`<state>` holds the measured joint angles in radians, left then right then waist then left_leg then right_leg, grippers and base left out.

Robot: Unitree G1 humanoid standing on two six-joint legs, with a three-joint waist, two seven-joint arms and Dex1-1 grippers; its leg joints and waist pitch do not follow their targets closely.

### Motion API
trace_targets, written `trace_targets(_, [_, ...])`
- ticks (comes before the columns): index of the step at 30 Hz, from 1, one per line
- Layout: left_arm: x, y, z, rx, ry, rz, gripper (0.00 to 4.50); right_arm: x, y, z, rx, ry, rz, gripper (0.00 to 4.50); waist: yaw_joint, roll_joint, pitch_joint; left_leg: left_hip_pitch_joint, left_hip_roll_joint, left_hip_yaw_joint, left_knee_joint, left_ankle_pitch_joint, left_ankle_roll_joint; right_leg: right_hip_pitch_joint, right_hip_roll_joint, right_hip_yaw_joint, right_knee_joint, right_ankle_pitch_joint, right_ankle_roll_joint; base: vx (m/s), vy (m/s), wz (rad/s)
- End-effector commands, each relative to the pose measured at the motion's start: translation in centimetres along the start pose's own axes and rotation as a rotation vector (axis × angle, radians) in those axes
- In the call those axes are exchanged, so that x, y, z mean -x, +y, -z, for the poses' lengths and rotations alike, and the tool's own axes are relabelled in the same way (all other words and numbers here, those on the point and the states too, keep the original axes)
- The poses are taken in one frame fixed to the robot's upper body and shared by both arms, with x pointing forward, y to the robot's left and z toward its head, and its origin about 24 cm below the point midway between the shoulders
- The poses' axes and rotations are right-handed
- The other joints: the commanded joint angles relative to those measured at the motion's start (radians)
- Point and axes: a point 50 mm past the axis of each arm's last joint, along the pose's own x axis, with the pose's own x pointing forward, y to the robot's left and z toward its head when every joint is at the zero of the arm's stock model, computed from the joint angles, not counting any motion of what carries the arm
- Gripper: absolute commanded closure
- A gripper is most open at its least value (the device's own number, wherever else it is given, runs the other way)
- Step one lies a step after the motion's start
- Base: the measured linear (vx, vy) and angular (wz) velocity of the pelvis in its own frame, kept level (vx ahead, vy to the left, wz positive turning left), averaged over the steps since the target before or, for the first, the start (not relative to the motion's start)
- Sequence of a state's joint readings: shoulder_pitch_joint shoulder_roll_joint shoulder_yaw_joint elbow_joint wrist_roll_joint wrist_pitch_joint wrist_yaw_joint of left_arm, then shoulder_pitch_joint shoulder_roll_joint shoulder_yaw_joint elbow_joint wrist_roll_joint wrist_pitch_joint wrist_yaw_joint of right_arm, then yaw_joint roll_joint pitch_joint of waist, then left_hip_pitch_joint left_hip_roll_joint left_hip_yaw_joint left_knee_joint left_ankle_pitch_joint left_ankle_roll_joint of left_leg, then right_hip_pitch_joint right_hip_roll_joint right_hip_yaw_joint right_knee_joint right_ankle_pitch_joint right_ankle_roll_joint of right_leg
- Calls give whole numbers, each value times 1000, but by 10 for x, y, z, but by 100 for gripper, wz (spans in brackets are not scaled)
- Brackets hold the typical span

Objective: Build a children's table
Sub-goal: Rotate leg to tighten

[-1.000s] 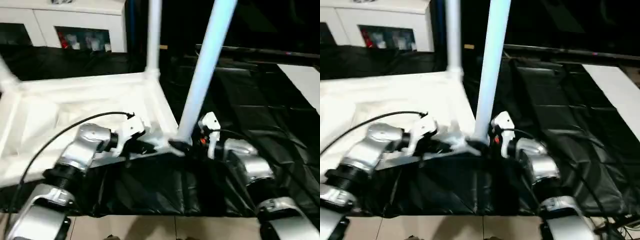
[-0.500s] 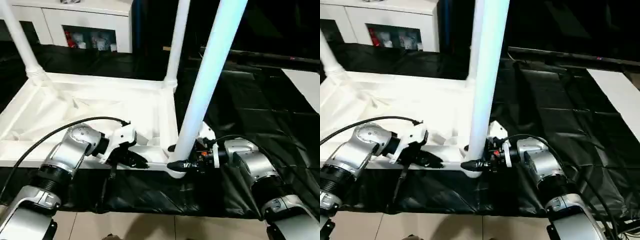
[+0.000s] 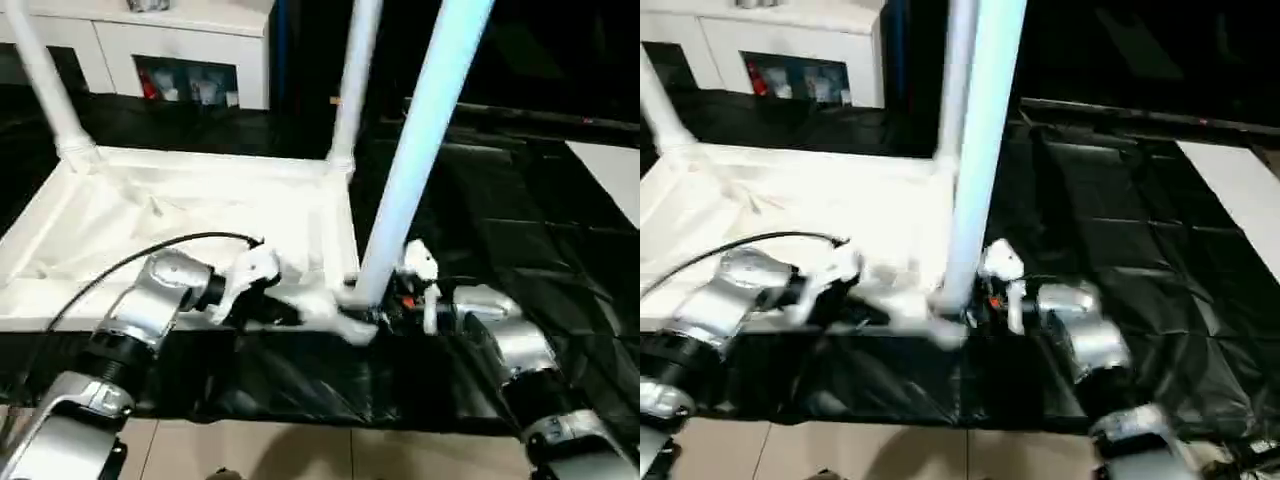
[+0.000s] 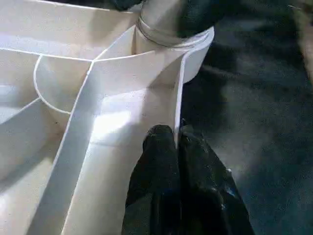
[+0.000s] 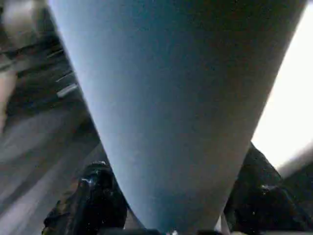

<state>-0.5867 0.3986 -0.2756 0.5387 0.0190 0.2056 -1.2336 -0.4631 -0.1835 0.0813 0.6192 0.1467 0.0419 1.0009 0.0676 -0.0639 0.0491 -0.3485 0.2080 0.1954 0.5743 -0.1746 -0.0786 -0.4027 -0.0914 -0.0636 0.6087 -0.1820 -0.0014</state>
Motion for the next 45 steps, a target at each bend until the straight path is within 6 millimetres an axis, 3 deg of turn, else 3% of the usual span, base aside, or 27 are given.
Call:
trace_targets(1, [-22, 2, -14, 26, -52, -93, 450, -20, 14, 19, -91, 20, 57, 237, -13, 11, -47, 17, 23, -22, -72, -406, -40, 20, -52, 36, -107, -536, -131, 0, 0, 0])
trace_targets(2, [-27, 1, -17, 32, -65, -112, 450, -26, 15, 20, -113, 3, 102, 241, -16, 4, -47, 17, 23, -24, -72, -412, -36, 21, -52, 33, -110, -556, -121, 0, 0, 0])
trace_targets(6, [-45, -2, -32, 43, -110, -157, 450, -54, 21, 17, -208, -35, 261, 246, -36, 1, -45, 12, 21, -31, -74, -438, -32, 16, -54, 26, -123, -627, -82, 0, 0, 0])
trace_targets(9, [-49, -5, -35, 36, -109, -145, 450, -67, 26, 10, -222, -59, 270, 246, -49, 8, -47, 2, 21, -41, -80, -454, -34, 25, -55, 19, -123, -616, -76, 0, 0, 0])
trace_targets(11, [-48, -5, -33, 31, -94, -144, 450, -74, 30, 3, -202, -83, 255, 246, -51, 10, -46, 8, 21, -43, -82, -480, -33, 20, -55, 18, -128, -604, -78, 0, 0, 0])
trace_targets(14, [-43, -3, -29, 31, -76, -151, 450, -75, 30, -1, -224, -119, 257, 176, -57, 11, -48, 9, 23, -42, -86, -492, -29, 22, -53, 20, -126, -533, -106, 0, 0, 0])
trace_targets(15, [-40, -2, -27, 28, -69, -151, 450, -73, 28, -1, -225, -125, 255, 176, -59, 16, -47, 12, 22, -40, -85, -501, -26, 16, -53, 24, -125, -518, -118, 0, 0, 0])
trace_targets(20, [-25, -1, -19, 4, -40, -101, 450, -53, 17, -2, -162, -106, 203, 130, -62, 16, -50, 5, 22, -36, -86, -476, -17, 24, -50, 31, -115, -449, -149, 0, 0, 0])
trace_targets(21, [-20, 0, -16, -7, -32, -84, 450, -44, 13, -2, -147, -93, 171, 124, -59, 17, -52, 2, 22, -36, -86, -452, -10, 30, -50, 31, -112, -419, -157, 0, 0, 0])
trace_targets(25, [-7, 1, -11, -30, -25, -32, 450, -22, 4, 0, -77, -23, 83, 79, -53, 15, -59, 3, 25, -23, -78, -350, 17, 32, -48, 37, -96, -279, -210, 0, 0, 0])
trace_targets(26, [-4, 1, -11, -41, -22, -10, 450, -17, 2, 0, -60, 0, 57, 72, -54, 22, -59, 2, 25, -22, -78, -339, 17, 32, -48, 39, -93, -262, -219, 0, 0, 0])
trace_targets(27, [-2, 0, -10, -50, -20, 5, 450, -13, 1, 1, -50, 15, 38, 72, -52, 18, -61, 1, 24, -19, -75, -313, 22, 36, -47, 38, -91, -234, -230, 54, -29, 7])
trace_targets(28, [1, -1, -9, -52, -12, 31, 450, -9, 0, 1, -22, 39, 3, 72, -45, 20, -65, 7, 25, -14, -71, -283, 29, 35, -46, 39, -87, -192, -245, 60, -30, 8])
trace_targets(29, [6, -3, -7, -59, -3, 73, 450, -2, -1, 1, 10, 72, -62, 72, -40, 23, -66, 3, 25, -13, -69, -241, 36, 41, -44, 39, -77, -132, -263, 60, -30, 8])
trace_targets(30, [6, -3, -7, -59, -3, 73, 450, -2, -1, 1, 10, 72, -62, 72, -40, 23, -66, 3, 25, -13, -69, -241, 36, 41, -44, 39, -77, -132, -263, 60, -24, 4])
trace_targets(31, [9, -4, -7, -66, 3, 103, 450, 3, 0, 1, 26, 99, -121, 72, -34, 21, -69, 1, 25, -11, -66, -183, 50, 46, -41, 38, -65, -38, -283, 0, 0, 0])
trace_targets(34, [16, -7, -3, -84, 23, 165, 450, 12, 2, 2, 38, 165, -249, 72, -24, 22, -69, 1, 27, -8, -62, -136, 77, 53, -38, 35, -55, 33, -307, 0, 0, 0])
trace_targets(36, [18, -7, -3, -85, 28, 173, 450, 13, 2, 2, 43, 178, -271, 72, -20, 22, -68, 1, 29, -7, -62, -137, 78, 53, -39, 34, -54, 27, -310, 0, 0, 0])
trace_targets(38, [23, -7, 1, -88, 52, 198, 450, 14, 3, 1, 50, 215, -334, 87, -14, 20, -62, 2, 31, -6, -66, -204, 53, 50, -43, 35, -64, -93, -292, 0, 0, 0])
trace_targets(39, [24, -7, 1, -91, 59, 205, 450, 14, 3, 0, 48, 214, -344, 97, -14, 20, -62, 2, 31, -6, -66, -204, 53, 50, -43, 35, -64, -93, -292, 0, 0, 0])
trace_targets(40, [25, -7, 2, -93, 64, 209, 450, 13, 3, -1, 48, 211, -349, 107, -11, 18, -57, 5, 33, -7, -69, -256, 29, 45, -45, 37, -73, -191, -269, 0, 0, 0])
trace_targets(43, [28, -6, 3, -91, 68, 210, 450, 10, 3, -4, 42, 194, -365, 129, -6, 17, -55, 10, 32, -10, -72, -309, 0, 37, -48, 40, -82, -311, -230, 0, 0, 0])
trace_targets(45, [30, -6, 5, -84, 71, 207, 450, 8, 6, -2, 38, 201, -390, 151, -5, 18, -55, 8, 32, -13, -73, -308, -6, 37, -48, 40, -83, -322, -221, 0, 0, 0])
